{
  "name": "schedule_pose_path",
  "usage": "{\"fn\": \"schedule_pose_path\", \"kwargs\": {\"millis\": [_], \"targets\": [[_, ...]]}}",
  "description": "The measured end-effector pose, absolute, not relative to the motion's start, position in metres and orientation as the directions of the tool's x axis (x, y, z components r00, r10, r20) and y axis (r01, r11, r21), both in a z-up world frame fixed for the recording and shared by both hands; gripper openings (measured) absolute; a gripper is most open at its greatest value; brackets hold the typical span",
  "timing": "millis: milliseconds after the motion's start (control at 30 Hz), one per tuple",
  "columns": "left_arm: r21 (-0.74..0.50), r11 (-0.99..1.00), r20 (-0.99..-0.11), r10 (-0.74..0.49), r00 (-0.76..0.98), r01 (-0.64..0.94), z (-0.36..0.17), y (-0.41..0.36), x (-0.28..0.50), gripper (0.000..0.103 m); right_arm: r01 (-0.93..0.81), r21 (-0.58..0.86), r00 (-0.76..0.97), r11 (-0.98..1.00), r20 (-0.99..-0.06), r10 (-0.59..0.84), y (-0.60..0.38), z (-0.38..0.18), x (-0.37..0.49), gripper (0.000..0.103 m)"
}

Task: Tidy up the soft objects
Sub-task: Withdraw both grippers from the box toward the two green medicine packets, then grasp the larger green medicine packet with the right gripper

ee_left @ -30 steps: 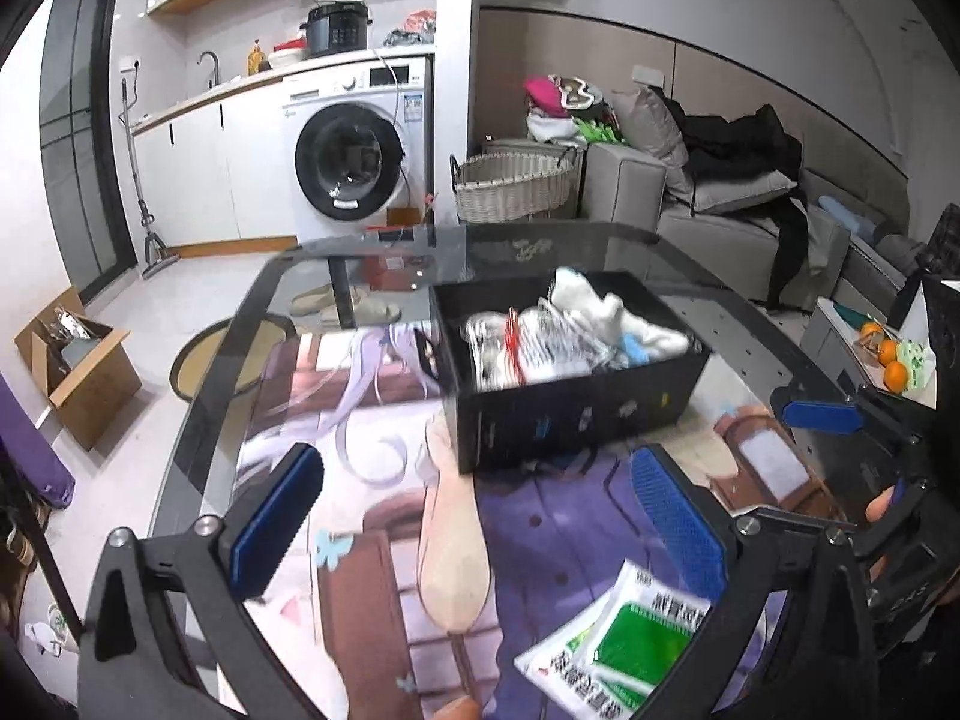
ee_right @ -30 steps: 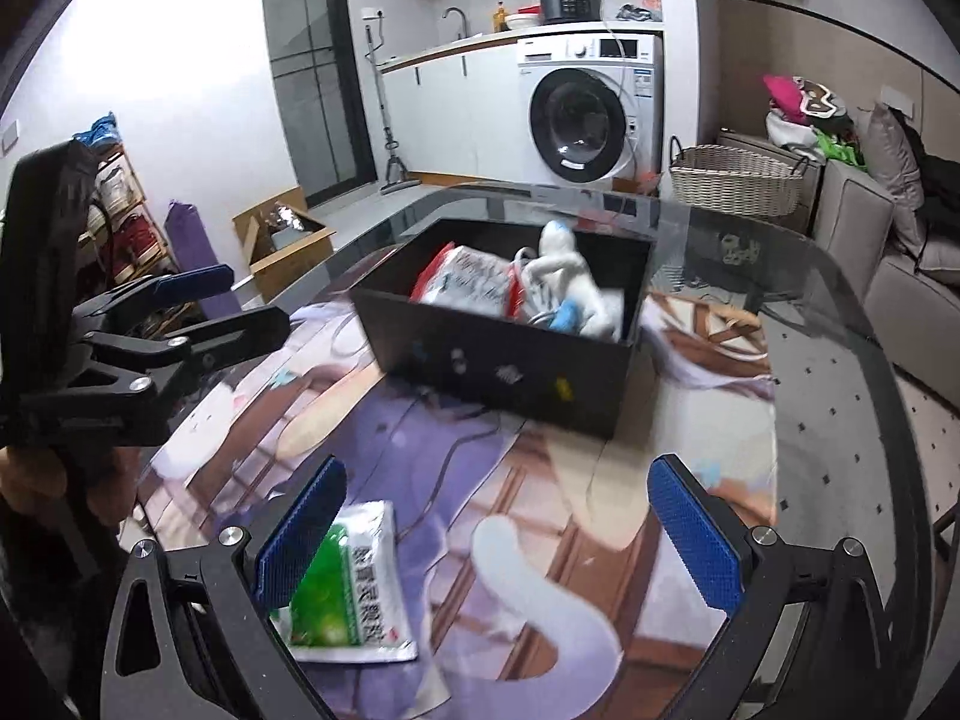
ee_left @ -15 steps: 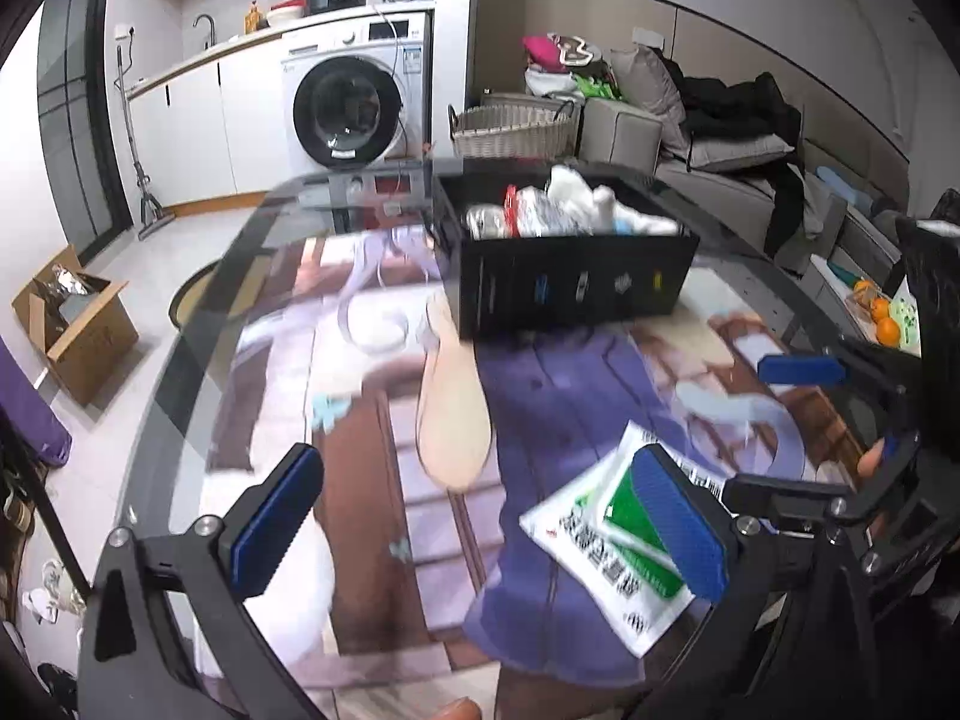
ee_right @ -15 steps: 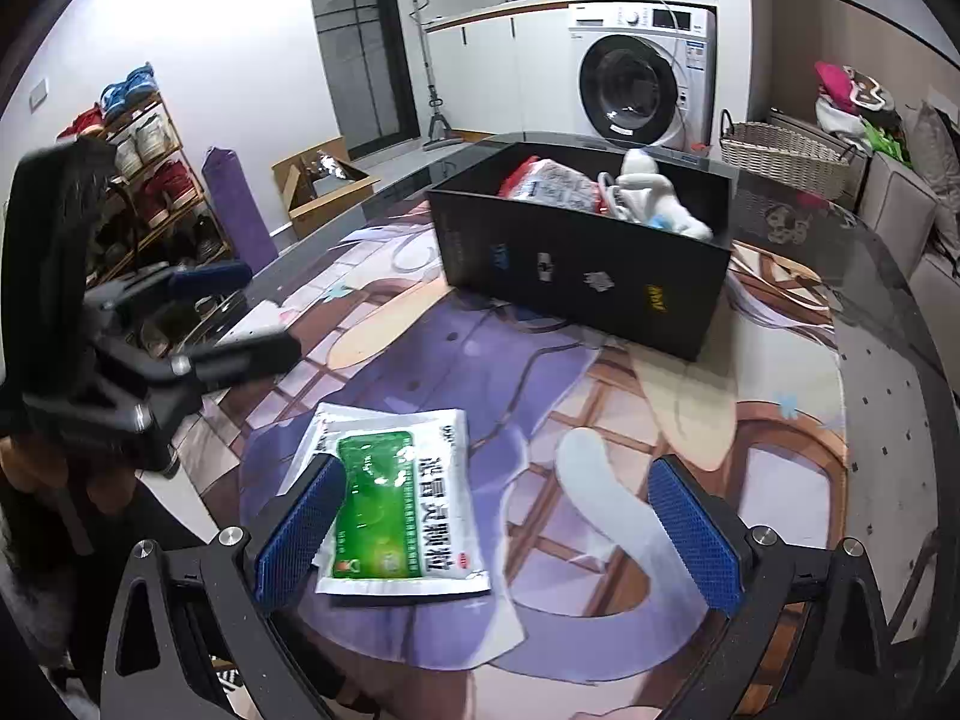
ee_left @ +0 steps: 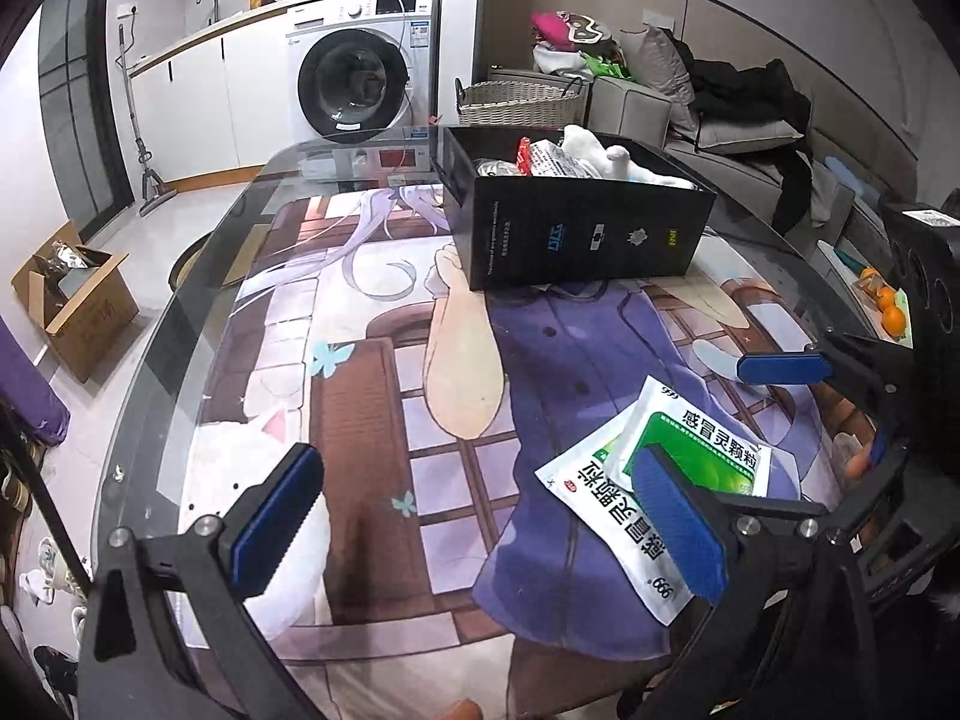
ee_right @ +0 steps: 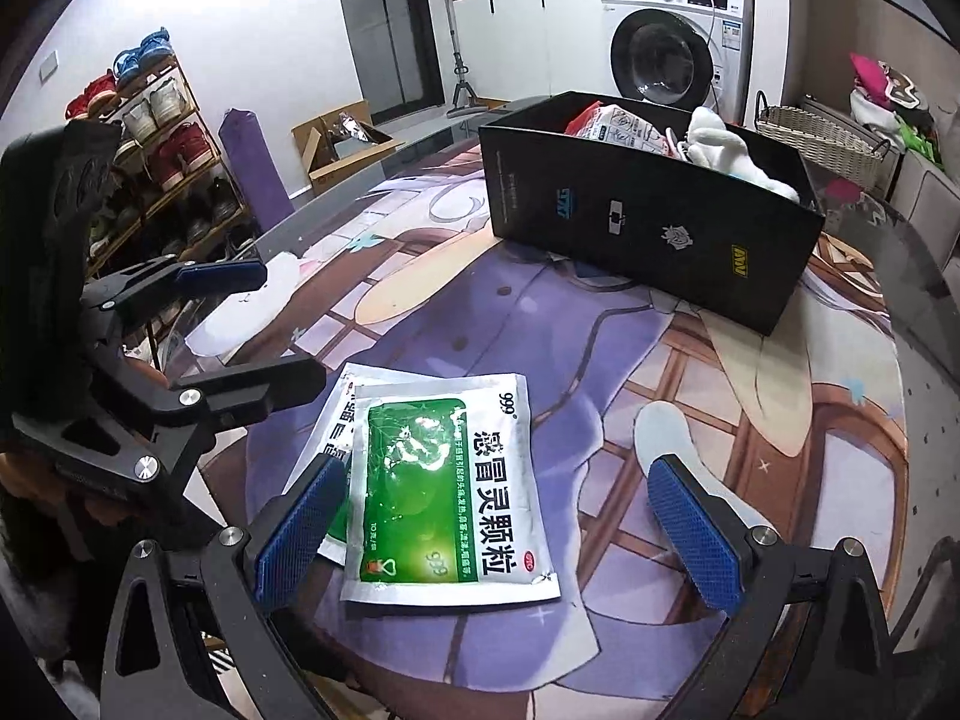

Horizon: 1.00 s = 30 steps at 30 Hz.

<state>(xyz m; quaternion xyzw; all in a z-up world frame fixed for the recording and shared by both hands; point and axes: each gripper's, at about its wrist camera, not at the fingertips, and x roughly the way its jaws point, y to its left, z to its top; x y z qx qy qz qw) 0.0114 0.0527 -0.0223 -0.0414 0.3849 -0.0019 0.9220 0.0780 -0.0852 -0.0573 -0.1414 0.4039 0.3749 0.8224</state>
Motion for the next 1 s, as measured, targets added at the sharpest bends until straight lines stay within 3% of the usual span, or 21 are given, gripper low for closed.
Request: {"fn": "schedule_pose_path", "kwargs": {"millis": [800, 1000], "targets": [[-0.114, 0.993, -0.721, -0.063, 0.69, -0.028, -0.032, 0.061, 0.023, 0.103, -0.712, 0.0, 0.439, 0.702, -0.78, 0.446, -0.095, -0.065, 0.088, 0.102], [-0.175, 0.983, -0.722, -0.162, 0.672, 0.049, -0.031, 0.052, 0.024, 0.103, -0.651, 0.016, 0.47, 0.759, -0.777, 0.419, -0.117, -0.064, 0.102, 0.102]]}}
